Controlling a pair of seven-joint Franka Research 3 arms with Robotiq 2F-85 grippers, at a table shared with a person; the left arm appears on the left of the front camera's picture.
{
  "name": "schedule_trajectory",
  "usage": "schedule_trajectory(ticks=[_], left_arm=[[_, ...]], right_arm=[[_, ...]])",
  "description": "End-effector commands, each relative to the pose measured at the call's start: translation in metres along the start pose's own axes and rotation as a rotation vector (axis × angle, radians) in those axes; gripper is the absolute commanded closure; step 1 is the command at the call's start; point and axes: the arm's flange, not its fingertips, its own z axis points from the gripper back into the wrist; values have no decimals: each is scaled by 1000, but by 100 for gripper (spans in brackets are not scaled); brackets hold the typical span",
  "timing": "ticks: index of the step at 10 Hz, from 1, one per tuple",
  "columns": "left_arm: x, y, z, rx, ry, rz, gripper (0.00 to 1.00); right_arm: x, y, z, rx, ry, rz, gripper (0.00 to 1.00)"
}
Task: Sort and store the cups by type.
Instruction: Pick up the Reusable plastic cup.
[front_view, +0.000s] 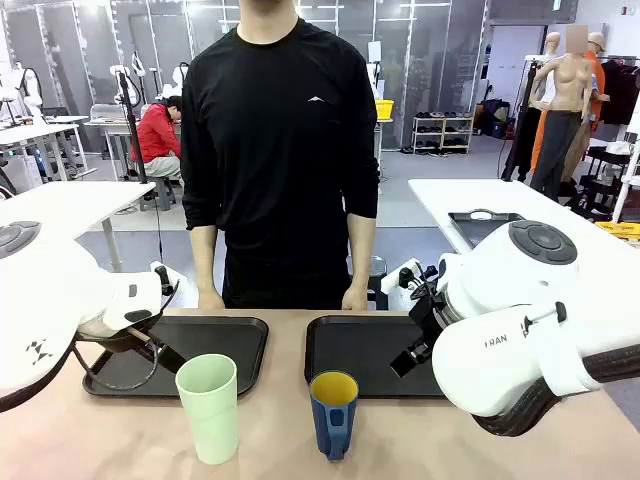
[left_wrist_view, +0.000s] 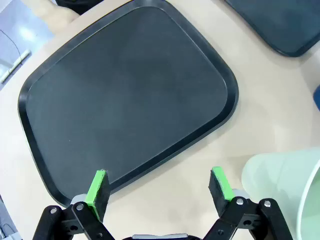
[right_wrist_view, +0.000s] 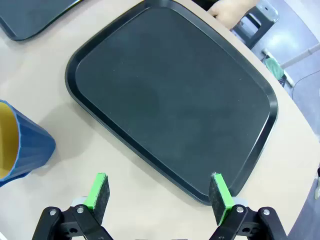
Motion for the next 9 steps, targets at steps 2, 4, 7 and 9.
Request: schedule_trajectory(ticks=[2,4,7,9], left_arm=[[0,0,0,0,0,0,0],[0,0,0,0,0,0,0],[0,0,0,0,0,0,0],[0,0,0,0,0,0,0]], right_arm=[[0,0,0,0,0,0,0],[0,0,0,0,0,0,0],[0,0,0,0,0,0,0],[0,0,0,0,0,0,0]])
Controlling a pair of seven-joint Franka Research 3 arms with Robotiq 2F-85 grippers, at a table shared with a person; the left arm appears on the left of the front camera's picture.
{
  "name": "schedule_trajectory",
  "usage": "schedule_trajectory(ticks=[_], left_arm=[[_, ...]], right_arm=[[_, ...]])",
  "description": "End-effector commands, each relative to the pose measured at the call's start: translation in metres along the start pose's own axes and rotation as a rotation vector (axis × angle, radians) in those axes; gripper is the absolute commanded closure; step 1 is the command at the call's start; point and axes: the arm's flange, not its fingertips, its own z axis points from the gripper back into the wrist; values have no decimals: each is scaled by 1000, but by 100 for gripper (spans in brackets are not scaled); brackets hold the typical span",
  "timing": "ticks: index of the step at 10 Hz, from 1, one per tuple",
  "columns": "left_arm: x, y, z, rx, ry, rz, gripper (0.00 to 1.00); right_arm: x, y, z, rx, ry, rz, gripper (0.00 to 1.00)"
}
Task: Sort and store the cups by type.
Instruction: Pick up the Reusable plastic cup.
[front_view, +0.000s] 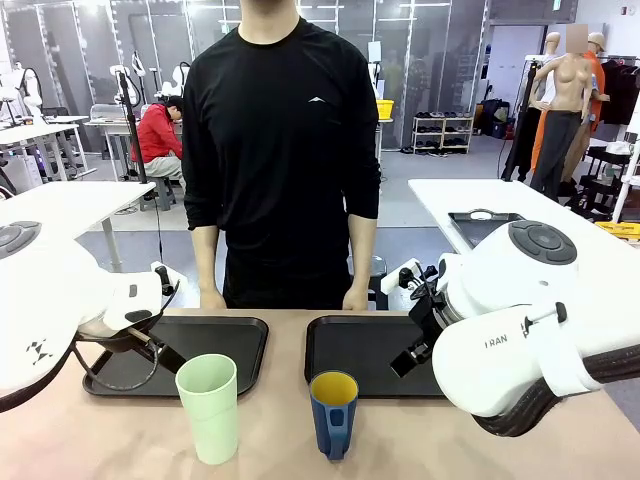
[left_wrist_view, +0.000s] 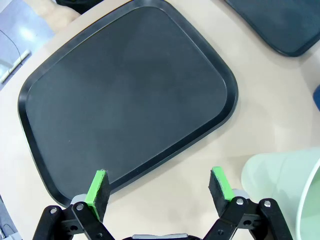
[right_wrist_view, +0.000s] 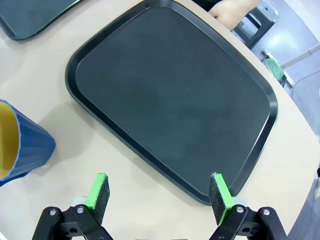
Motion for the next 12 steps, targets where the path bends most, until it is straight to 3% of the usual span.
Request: schedule_trajectory(ticks=[1,12], left_arm=[[0,0,0,0,0,1,0],[0,0,0,0,0,1,0]], right_arm=[[0,0,0,0,0,-3,0],[0,0,0,0,0,-3,0]])
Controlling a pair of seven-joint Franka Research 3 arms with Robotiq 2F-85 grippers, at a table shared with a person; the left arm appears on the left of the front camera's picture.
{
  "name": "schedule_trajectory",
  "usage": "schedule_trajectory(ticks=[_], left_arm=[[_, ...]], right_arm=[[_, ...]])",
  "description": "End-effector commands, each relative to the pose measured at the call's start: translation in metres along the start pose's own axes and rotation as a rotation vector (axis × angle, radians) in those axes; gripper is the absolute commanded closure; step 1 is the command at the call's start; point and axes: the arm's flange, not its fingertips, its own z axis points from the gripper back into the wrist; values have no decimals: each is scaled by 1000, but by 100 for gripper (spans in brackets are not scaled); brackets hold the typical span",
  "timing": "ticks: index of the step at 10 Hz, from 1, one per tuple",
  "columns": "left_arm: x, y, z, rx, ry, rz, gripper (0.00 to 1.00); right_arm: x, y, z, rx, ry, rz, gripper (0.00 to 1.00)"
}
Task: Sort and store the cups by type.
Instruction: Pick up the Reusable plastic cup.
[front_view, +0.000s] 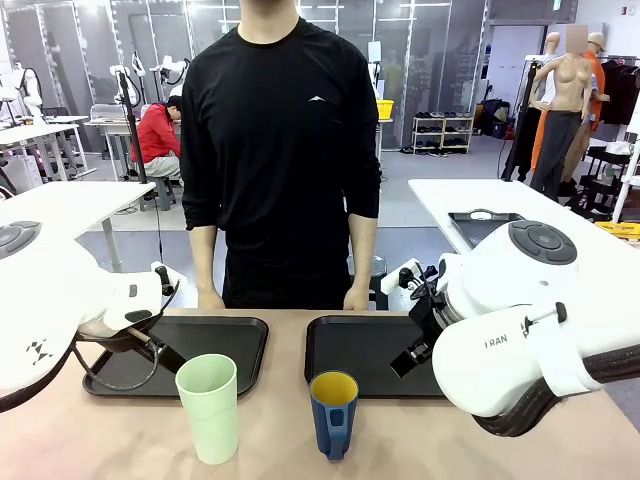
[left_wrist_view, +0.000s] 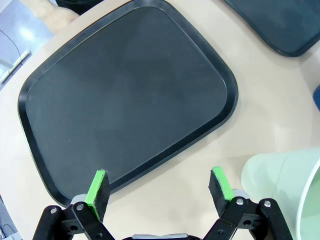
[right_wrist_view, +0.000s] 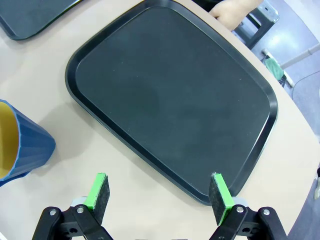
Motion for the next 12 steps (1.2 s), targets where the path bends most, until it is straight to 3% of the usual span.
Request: schedule_trajectory(ticks=[1,5,8,12], left_arm=[[0,0,0,0,0,0,0],[71,-18,69,79,-162,-60,0],[78,-47,114,60,-202,-4,0],[77,-58,120,52,-207,-41,0]], right_arm=[[0,0,0,0,0,0,0],[77,27,68,-32,-32,91,0],[92,52,118,-37,-28,-15,0],[96,64,125,-120,-27,-45,0]])
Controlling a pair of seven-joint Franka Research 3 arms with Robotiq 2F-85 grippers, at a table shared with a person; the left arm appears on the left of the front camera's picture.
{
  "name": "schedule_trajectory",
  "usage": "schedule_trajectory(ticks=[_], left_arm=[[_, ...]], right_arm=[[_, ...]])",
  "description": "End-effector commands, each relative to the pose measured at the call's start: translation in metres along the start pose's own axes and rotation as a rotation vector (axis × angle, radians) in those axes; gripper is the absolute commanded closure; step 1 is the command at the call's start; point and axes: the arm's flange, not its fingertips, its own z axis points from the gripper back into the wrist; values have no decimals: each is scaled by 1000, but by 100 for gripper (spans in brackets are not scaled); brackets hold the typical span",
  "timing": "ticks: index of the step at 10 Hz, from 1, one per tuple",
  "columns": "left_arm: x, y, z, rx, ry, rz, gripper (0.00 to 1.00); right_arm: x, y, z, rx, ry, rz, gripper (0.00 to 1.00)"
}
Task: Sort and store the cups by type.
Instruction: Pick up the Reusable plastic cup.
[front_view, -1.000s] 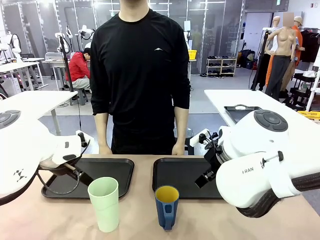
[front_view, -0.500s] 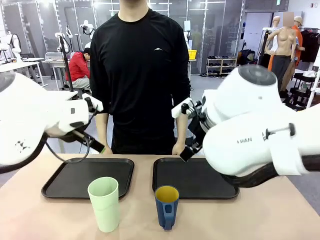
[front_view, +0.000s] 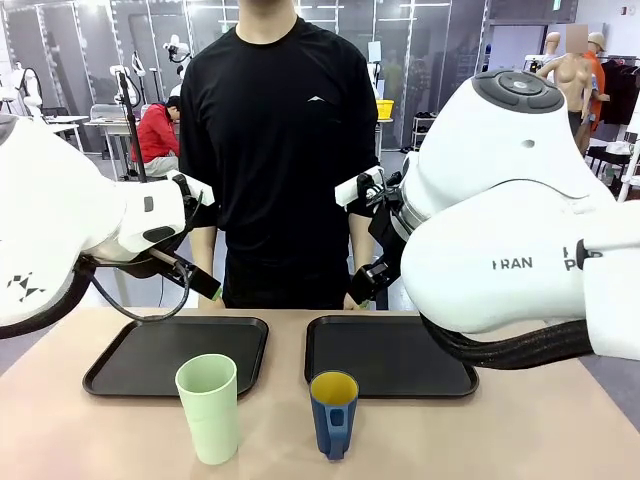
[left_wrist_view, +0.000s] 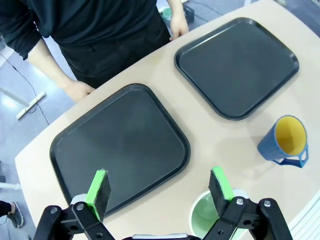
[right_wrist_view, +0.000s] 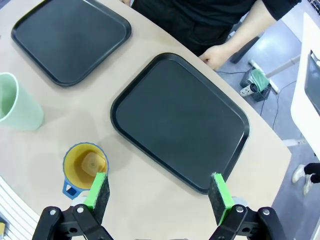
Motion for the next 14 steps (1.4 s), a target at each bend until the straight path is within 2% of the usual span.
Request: schedule_trajectory(ticks=[1,2,5,6,7,10,11,14], left_arm=[[-4,3,0,20,2,-36,0],[0,0,0,0,0,0,0],[-1,1,0,1,1,-4,0],[4,2,-17,-10,46,-9,0],[4,9,-31,29,89,-4,0],[-13,64,-49,67,106,177,0],[-21,92,-61,126,109,239,0],[-50,158,-96,190,124,358,0]], right_arm=[[0,-1,1,13,-3,6,0],[0,-1,1,13,-3,6,0],[0,-1,1,13,-3,6,0],[0,-1,1,13,-3,6,0],[0,1,0,0,0,2,0],[-15,-55,-13,-46,-3,-195,0],[-22,-79,-23,-41,-2,-255,0],[-41,-149,-65,36,15,-371,0]])
